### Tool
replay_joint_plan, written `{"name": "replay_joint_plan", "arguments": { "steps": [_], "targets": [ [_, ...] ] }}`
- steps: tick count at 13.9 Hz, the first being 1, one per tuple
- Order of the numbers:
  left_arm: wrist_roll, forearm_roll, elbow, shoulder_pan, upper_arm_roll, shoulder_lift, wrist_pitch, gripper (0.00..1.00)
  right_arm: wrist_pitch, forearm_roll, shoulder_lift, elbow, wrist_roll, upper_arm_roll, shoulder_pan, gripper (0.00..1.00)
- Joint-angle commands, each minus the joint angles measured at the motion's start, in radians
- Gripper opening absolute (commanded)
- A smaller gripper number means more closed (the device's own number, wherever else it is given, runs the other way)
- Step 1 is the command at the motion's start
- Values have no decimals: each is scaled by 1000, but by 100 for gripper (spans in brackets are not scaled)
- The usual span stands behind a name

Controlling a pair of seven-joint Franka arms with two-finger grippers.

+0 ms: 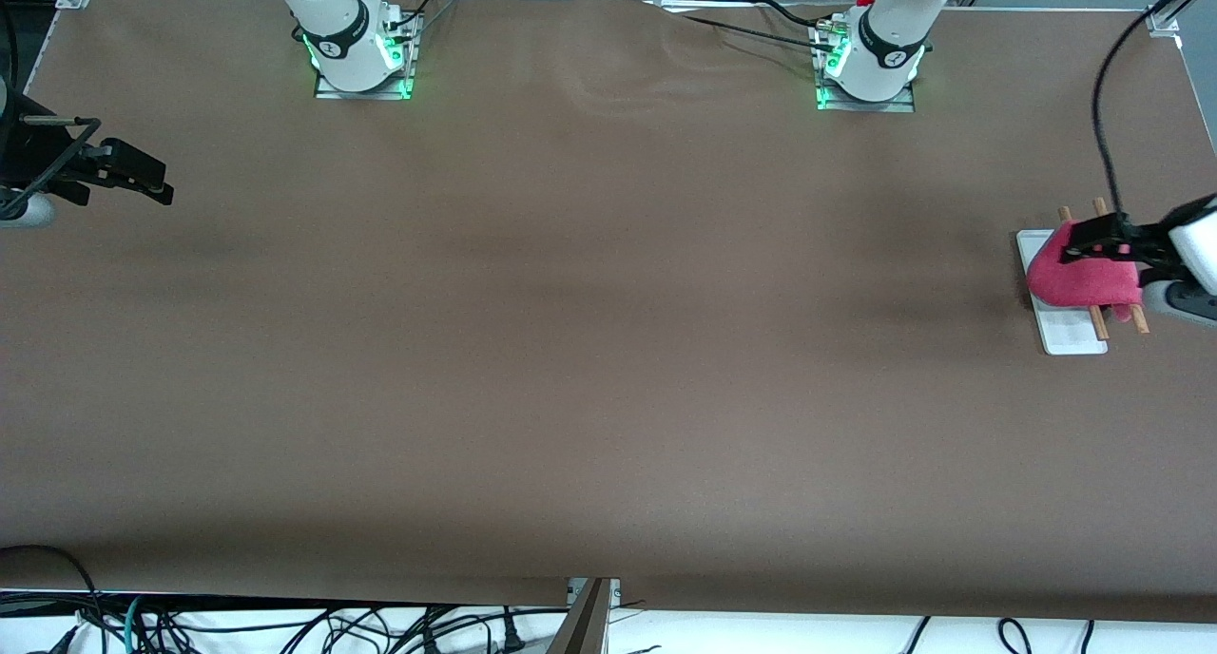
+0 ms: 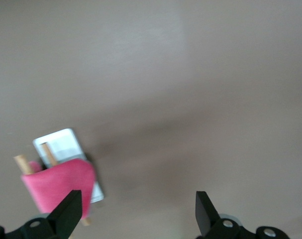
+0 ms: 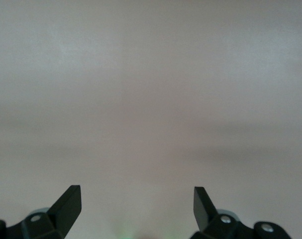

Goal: Pass towel and hang on rack
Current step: 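Release the towel and raise the left gripper from the rack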

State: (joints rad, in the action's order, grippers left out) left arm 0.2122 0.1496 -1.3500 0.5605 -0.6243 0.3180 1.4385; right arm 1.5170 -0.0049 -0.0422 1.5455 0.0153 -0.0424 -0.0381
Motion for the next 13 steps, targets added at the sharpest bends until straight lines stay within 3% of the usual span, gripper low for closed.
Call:
{"name": "replay_joint_plan", "arguments": {
  "steps": [1, 3, 6, 8, 13],
  "targets": [
    [-2, -96, -26, -240, 301, -80, -6, 100, 2, -12, -7, -15, -5, -7, -5, 100],
    [-4, -102, -107, -420, 475, -149, 43, 100, 2, -10, -8, -15, -5, -7, -5, 100],
    [-31, -149, -415, -594, 668, -348, 283, 100, 3, -9, -8, -15, -5, -7, -5, 100],
    [-51, -150, -492, -616, 692, -395, 333, 100, 3, -9, -8, -15, -5, -7, -5, 100],
    [-51, -150, -477, -605, 686, -389, 333, 100, 3, -7, -11, -16, -5, -7, -6, 100]
  ]
}}
